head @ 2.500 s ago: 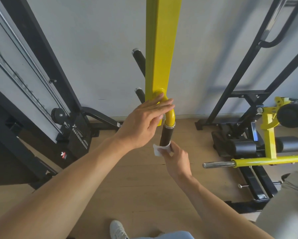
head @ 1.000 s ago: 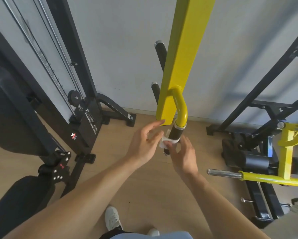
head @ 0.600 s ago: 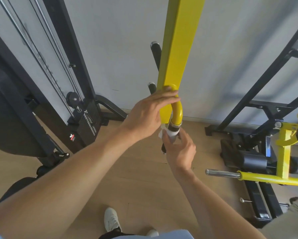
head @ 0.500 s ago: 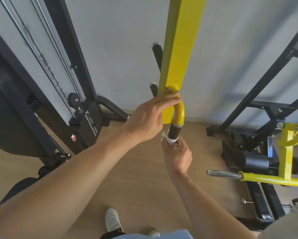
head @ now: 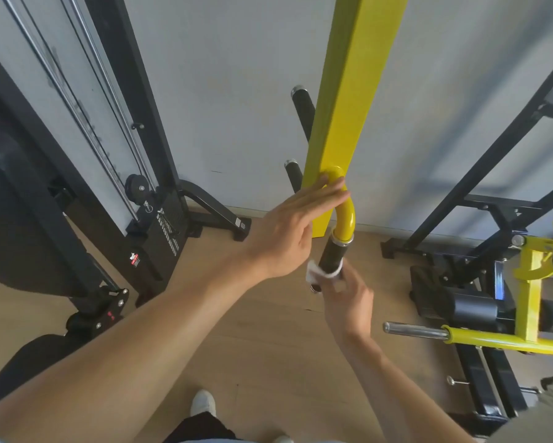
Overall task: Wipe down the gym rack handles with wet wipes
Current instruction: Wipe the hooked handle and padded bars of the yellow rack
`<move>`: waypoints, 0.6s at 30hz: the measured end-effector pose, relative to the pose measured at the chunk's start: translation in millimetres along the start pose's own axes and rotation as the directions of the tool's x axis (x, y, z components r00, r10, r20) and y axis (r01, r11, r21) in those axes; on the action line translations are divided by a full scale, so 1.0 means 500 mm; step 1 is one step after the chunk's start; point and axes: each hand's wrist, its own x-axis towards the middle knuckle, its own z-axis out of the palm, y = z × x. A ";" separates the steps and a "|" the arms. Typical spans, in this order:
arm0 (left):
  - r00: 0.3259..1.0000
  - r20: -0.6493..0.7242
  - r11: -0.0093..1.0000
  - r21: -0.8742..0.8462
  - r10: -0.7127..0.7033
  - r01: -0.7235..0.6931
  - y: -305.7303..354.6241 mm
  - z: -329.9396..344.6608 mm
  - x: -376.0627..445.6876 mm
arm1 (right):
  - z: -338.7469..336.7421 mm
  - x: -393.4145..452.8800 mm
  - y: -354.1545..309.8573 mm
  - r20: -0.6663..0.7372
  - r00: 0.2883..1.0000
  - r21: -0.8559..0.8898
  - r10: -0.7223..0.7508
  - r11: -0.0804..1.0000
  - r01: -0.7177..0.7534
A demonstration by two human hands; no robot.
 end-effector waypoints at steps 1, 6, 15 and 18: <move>1.000 -0.001 1.000 0.000 0.032 -0.032 -0.007 -0.003 -0.001 | 0.006 -0.014 0.022 0.070 0.992 -0.063 0.106 0.993 -0.101; 0.963 -0.266 0.991 -0.131 -0.035 0.000 -0.089 -0.023 -0.027 | 0.038 -0.045 0.048 0.236 0.885 -0.203 0.402 0.911 -0.359; 0.827 -0.002 0.764 -0.385 -0.562 0.518 -0.349 -0.084 -0.028 | 0.199 -0.042 -0.050 0.463 0.553 0.142 0.693 0.558 -0.818; 0.853 0.142 0.774 -0.365 -0.503 0.517 -0.403 -0.104 -0.002 | 0.274 -0.015 -0.144 0.363 0.715 0.196 0.598 0.701 -0.686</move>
